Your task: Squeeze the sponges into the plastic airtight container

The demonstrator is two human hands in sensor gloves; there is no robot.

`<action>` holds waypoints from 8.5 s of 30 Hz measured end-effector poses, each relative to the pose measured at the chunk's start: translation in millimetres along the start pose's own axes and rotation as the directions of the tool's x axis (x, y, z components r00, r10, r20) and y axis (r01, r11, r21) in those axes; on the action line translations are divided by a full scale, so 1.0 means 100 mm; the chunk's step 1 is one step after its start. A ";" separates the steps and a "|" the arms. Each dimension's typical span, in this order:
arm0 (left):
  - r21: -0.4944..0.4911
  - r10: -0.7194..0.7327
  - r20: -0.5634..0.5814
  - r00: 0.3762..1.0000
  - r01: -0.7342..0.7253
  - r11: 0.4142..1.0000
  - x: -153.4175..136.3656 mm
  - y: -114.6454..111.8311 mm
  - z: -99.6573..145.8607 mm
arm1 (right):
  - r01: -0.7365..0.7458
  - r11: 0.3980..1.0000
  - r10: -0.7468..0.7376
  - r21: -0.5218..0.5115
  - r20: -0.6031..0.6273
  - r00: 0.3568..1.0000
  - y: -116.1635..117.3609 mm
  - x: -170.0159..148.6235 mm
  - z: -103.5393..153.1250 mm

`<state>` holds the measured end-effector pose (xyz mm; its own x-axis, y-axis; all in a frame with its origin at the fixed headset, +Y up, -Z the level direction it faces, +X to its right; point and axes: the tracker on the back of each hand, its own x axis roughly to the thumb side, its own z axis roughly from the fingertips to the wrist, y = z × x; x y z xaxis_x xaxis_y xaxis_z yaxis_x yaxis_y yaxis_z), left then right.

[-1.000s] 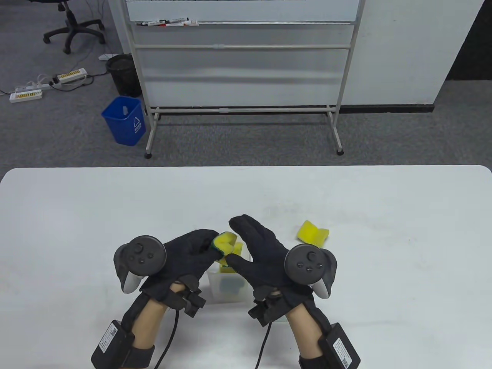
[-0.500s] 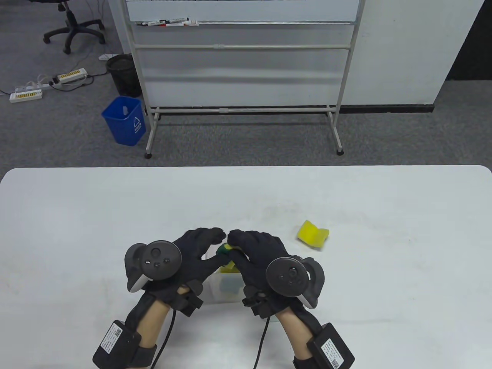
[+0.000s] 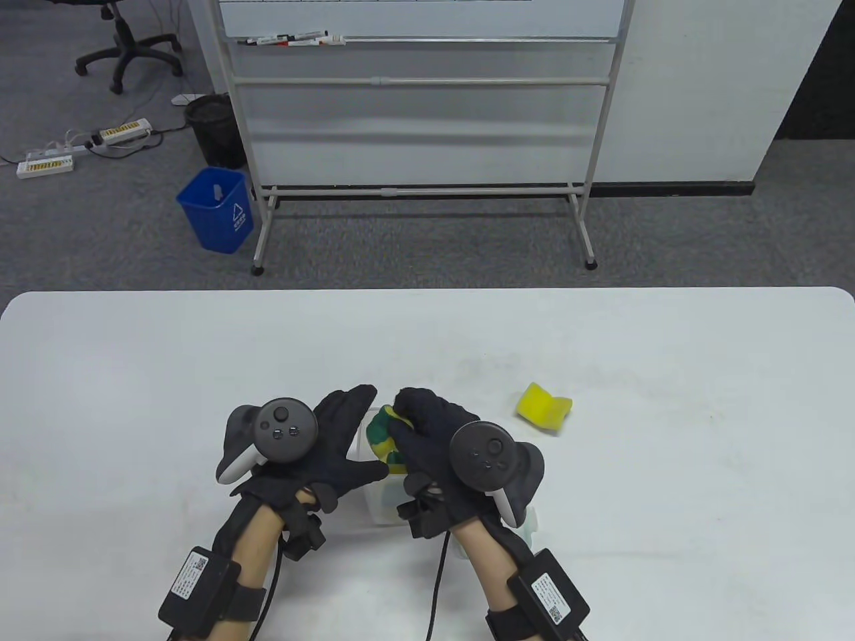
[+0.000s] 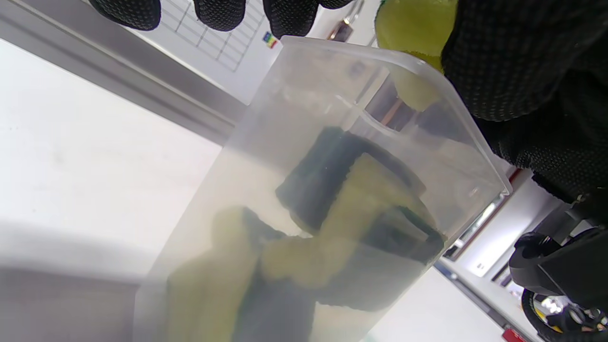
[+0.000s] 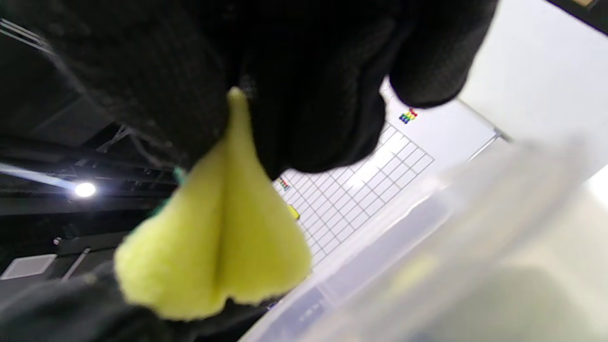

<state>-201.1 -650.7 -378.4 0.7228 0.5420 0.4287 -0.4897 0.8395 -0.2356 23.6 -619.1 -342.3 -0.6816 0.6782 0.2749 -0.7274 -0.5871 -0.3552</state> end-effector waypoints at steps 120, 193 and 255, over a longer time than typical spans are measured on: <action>0.266 0.119 0.256 0.959 -0.188 0.945 0.35 0.29 0.20 | 0.653 0.376 -0.715 0.657 -0.243 0.656 -0.39 -0.31 -0.31; -0.058 0.186 0.026 0.982 -0.184 0.981 -0.13 -0.13 -0.07 | -0.760 0.648 0.588 -0.052 0.668 0.456 0.58 0.50 -0.18; -0.055 0.141 -0.001 0.990 -0.141 0.989 -0.11 -0.11 -0.06 | -0.623 0.748 0.452 0.231 0.509 0.732 0.32 0.33 -0.25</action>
<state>-201.1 -665.6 -385.6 0.6470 0.6547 0.3908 -0.5588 0.7559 -0.3413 -20.2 -604.1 -367.2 -0.8686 0.0057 0.4956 -0.1380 -0.9632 -0.2308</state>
